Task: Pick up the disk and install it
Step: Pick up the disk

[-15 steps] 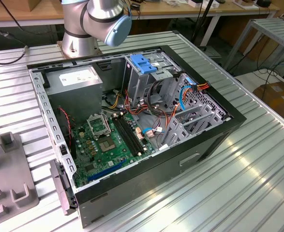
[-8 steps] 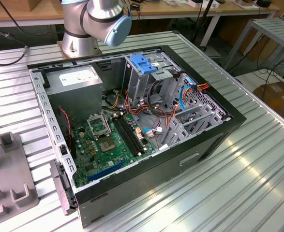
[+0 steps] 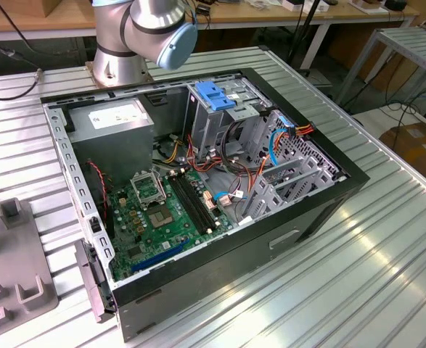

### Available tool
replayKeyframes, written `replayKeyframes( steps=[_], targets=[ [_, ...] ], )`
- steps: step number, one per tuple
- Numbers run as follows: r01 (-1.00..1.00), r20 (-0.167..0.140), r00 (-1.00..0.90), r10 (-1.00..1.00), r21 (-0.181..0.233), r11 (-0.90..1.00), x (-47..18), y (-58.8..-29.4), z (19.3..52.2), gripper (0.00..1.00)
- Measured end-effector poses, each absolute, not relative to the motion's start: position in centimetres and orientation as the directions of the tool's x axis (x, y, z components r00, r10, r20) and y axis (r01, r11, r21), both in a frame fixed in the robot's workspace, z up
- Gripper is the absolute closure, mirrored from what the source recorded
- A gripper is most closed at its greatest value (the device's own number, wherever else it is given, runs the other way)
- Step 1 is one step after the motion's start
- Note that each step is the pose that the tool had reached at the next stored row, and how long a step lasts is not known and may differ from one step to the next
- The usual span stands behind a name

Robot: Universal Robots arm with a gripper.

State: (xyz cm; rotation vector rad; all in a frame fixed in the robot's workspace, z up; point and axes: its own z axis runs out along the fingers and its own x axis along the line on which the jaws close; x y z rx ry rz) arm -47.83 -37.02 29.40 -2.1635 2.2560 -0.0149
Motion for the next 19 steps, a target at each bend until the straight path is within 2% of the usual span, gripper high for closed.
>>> replayKeyframes(
  steps=[6, 8, 19],
  targets=[
    [-0.999, -0.005, -0.042, -0.999, -0.018, 0.042, -47.83, -37.03, 29.38, 0.50],
    [-0.999, -0.005, -0.042, -0.999, -0.018, 0.042, -47.83, -37.03, 29.38, 0.63],
    [-1.000, -0.004, -0.020, -1.000, -0.018, 0.020, -47.83, -37.02, 29.38, 0.63]
  ],
)
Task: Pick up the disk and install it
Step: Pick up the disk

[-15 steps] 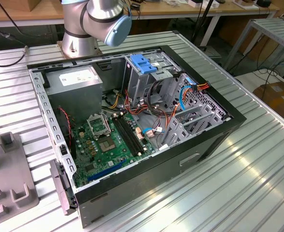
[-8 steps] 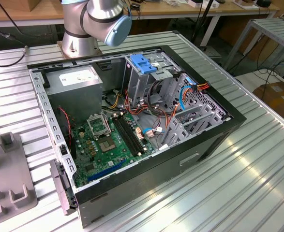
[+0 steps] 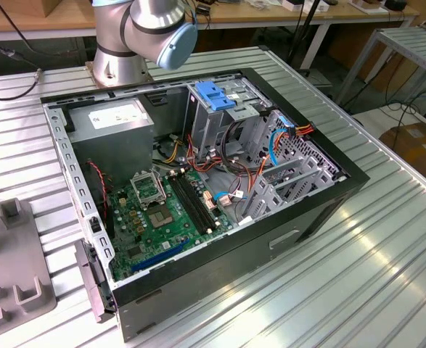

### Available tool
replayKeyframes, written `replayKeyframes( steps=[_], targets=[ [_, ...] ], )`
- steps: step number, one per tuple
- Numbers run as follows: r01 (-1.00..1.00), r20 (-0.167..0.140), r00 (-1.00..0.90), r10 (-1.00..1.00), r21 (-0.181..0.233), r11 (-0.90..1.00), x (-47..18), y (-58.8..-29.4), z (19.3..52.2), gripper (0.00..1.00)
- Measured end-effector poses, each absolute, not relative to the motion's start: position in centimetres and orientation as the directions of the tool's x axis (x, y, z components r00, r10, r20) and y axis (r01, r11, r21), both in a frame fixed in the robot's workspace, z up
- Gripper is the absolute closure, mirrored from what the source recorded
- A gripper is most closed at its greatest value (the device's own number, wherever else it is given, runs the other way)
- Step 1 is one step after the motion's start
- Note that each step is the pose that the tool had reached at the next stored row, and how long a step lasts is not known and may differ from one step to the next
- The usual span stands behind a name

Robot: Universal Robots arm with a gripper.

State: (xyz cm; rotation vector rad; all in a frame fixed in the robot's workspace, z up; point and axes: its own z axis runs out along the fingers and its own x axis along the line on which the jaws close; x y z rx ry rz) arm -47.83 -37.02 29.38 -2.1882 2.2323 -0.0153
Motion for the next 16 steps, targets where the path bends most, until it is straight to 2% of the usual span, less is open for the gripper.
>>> replayKeyframes(
  steps=[16],
  targets=[
    [-0.999, -0.003, -0.035, -0.999, -0.018, 0.035, -47.81, -37.03, 29.37, 0.63]
  ],
)
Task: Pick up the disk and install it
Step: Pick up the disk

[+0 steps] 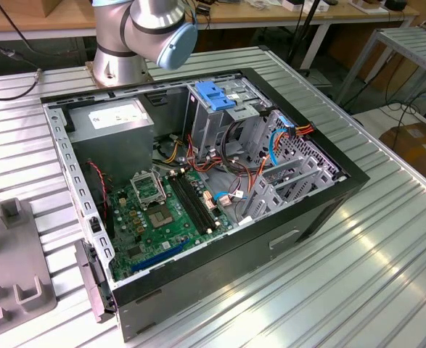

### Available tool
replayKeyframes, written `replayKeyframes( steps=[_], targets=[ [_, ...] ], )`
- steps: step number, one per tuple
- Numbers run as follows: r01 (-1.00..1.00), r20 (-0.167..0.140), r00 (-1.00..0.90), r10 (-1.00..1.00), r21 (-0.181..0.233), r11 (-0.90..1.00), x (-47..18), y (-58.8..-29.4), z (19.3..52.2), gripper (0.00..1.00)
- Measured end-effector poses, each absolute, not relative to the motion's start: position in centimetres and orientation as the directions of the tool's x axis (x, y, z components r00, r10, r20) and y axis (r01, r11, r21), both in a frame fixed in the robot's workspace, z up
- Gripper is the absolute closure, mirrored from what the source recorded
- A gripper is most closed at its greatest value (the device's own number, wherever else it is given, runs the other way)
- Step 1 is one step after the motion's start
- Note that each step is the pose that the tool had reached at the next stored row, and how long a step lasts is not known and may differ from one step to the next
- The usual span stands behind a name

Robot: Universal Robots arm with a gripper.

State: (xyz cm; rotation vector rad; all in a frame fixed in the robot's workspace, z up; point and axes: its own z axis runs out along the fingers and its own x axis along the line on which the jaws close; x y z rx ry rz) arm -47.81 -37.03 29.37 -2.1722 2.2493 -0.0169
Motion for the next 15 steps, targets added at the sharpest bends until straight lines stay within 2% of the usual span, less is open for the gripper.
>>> replayKeyframes(
  steps=[5, 15],
  targets=[
    [-0.999, -0.003, -0.035, -0.999, -0.018, 0.035, -47.8, -37.0, 29.6, 0.63],
    [-0.999, -0.002, -0.035, -0.999, -0.024, 0.035, -47.8, -37.0, 35.2, 0.63]
  ],
)
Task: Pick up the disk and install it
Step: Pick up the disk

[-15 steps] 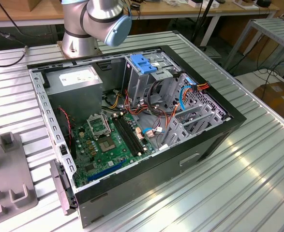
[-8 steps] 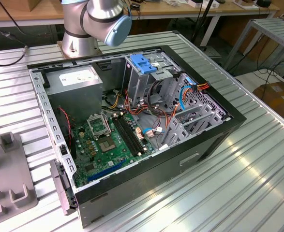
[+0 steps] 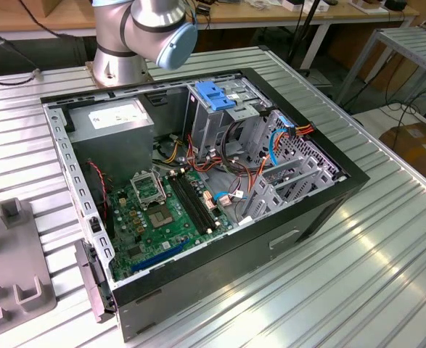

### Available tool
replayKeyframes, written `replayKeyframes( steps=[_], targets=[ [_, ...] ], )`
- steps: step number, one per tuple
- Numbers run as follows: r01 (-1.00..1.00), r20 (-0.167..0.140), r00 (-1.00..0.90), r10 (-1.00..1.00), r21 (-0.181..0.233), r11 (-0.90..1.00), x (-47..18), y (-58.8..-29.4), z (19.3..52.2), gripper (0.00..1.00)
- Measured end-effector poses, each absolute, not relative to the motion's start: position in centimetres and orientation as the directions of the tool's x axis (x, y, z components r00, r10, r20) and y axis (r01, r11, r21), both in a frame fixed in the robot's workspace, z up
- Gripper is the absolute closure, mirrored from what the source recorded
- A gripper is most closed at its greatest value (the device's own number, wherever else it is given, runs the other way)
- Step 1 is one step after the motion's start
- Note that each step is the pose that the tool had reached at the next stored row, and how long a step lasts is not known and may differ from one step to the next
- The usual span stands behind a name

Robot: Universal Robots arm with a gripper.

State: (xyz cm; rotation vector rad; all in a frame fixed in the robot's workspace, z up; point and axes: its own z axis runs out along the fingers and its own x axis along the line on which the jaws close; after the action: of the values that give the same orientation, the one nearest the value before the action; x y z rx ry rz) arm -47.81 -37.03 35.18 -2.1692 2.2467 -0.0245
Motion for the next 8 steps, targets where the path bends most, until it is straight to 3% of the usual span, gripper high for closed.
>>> replayKeyframes(
  steps=[5, 8],
  targets=[
    [-0.999, 0.001, -0.035, -0.999, -0.027, 0.035, -47.8, -37.0, 38.6, 0.63],
    [-0.999, 0.000, -0.035, -0.999, -0.028, 0.035, -47.8, -37.0, 38.7, 0.63]
  ],
)
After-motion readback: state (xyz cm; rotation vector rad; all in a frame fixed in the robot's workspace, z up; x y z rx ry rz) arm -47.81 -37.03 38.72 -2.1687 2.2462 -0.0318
